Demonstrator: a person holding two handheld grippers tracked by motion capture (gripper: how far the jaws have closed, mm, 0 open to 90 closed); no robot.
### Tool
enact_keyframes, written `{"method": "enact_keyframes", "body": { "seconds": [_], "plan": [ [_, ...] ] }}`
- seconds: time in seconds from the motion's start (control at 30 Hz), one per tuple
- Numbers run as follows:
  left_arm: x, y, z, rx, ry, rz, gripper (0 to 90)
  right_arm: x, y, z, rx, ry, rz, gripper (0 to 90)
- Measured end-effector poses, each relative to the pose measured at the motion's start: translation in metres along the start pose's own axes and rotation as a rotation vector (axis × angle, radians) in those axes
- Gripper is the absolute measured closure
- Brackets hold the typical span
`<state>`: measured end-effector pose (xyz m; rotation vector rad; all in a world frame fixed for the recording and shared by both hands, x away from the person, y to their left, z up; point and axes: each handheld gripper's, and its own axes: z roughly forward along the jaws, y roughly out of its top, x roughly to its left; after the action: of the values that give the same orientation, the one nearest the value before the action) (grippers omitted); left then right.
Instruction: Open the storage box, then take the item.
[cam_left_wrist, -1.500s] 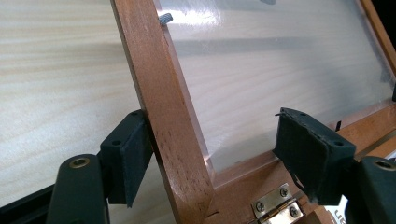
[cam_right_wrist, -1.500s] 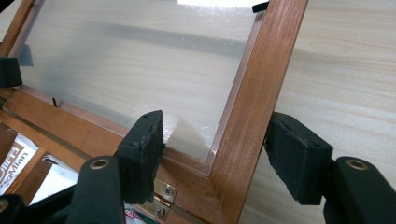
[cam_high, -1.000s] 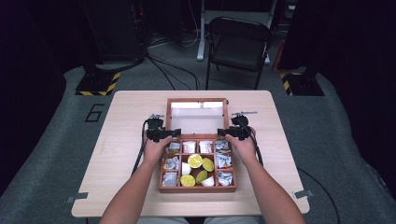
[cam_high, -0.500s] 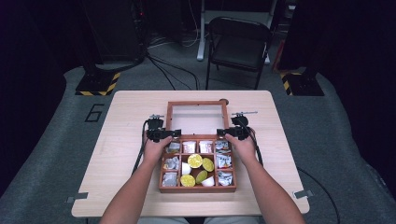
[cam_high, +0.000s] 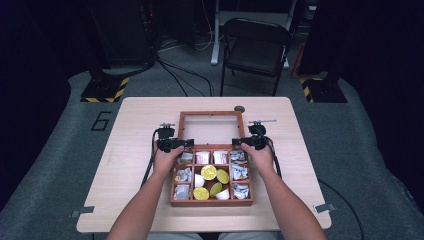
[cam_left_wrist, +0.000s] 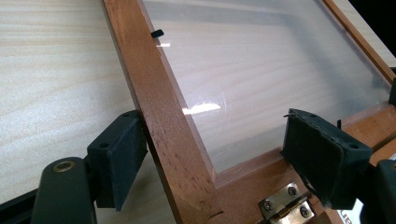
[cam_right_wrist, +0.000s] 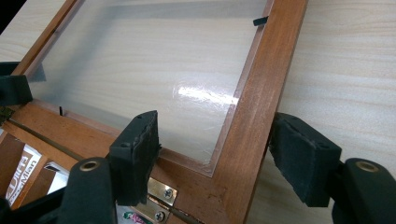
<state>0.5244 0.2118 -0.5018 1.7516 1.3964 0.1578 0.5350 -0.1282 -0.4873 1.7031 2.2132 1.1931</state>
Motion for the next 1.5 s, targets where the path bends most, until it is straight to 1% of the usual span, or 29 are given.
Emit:
{"method": "enact_keyframes", "body": {
  "seconds": [0.07,0.17,0.2,0.23,0.4,0.43,0.47,0.5,0.53,0.73,0.83,0.93,0.97,1.1,1.13,1.3,1.33,1.43,1.5],
  "plan": [
    [0.0002,-0.0002,0.0003,0.001,-0.001,-0.008,21.5,-0.0004,-0.0001,0.0000,0.006,0.002,0.005,32.5],
    [0.0012,-0.0002,0.0006,0.004,-0.006,-0.007,21.5,-0.0006,-0.0002,0.0005,0.006,0.005,0.015,32.6],
    [0.0011,-0.0003,0.0007,0.005,-0.007,-0.010,21.5,0.0000,-0.0002,-0.0001,0.015,0.004,0.026,32.5],
    [0.0010,-0.0003,0.0008,0.005,-0.007,-0.015,21.4,-0.0008,-0.0001,0.0003,0.012,0.005,0.018,32.5],
    [0.0016,-0.0007,0.0012,0.007,-0.010,-0.022,21.2,-0.0014,-0.0004,0.0009,0.013,0.007,0.026,32.4],
    [0.0019,-0.0008,0.0013,0.010,-0.010,-0.025,21.2,-0.0012,-0.0003,0.0010,0.016,0.008,0.036,32.4],
    [0.0022,-0.0008,0.0015,0.010,-0.011,-0.029,21.2,-0.0019,-0.0003,0.0014,0.016,0.008,0.034,32.3],
    [0.0023,-0.0009,0.0016,0.011,-0.010,-0.029,21.1,-0.0019,-0.0003,0.0014,0.022,0.009,0.042,32.2],
    [0.0024,-0.0009,0.0019,0.010,-0.008,-0.024,20.8,-0.0020,-0.0003,0.0015,0.025,0.012,0.046,32.2],
    [0.0030,-0.0011,0.0023,0.016,-0.008,-0.039,20.5,-0.0024,-0.0007,0.0025,0.029,0.015,0.070,32.0],
    [0.0036,-0.0014,0.0026,0.019,-0.011,-0.047,20.6,-0.0037,-0.0008,0.0030,0.030,0.019,0.068,31.9],
    [0.0037,-0.0014,0.0028,0.021,-0.011,-0.052,20.4,-0.0034,-0.0010,0.0031,0.037,0.023,0.093,31.9],
    [0.0036,-0.0013,0.0028,0.021,-0.010,-0.052,20.4,-0.0038,-0.0013,0.0034,0.034,0.023,0.087,31.9],
    [0.0035,-0.0013,0.0028,0.021,-0.010,-0.053,20.4,-0.0034,-0.0008,0.0033,0.037,0.023,0.094,31.9],
    [0.0035,-0.0013,0.0028,0.021,-0.010,-0.052,20.4,-0.0040,-0.0008,0.0034,0.035,0.023,0.087,31.9],
    [0.0036,-0.0013,0.0027,0.021,-0.010,-0.054,20.5,-0.0029,-0.0009,0.0031,0.038,0.019,0.102,32.1],
    [0.0037,-0.0013,0.0026,0.023,-0.011,-0.058,20.6,-0.0035,-0.0010,0.0030,0.039,0.019,0.096,32.2],
    [0.0048,-0.0010,0.0015,0.023,-0.017,-0.071,22.5,-0.0031,-0.0013,0.0023,0.039,0.019,0.112,32.5],
    [0.0058,-0.0005,0.0000,0.022,-0.015,-0.069,23.9,-0.0041,-0.0010,0.0009,0.040,0.017,0.102,33.1]
  ]
}}
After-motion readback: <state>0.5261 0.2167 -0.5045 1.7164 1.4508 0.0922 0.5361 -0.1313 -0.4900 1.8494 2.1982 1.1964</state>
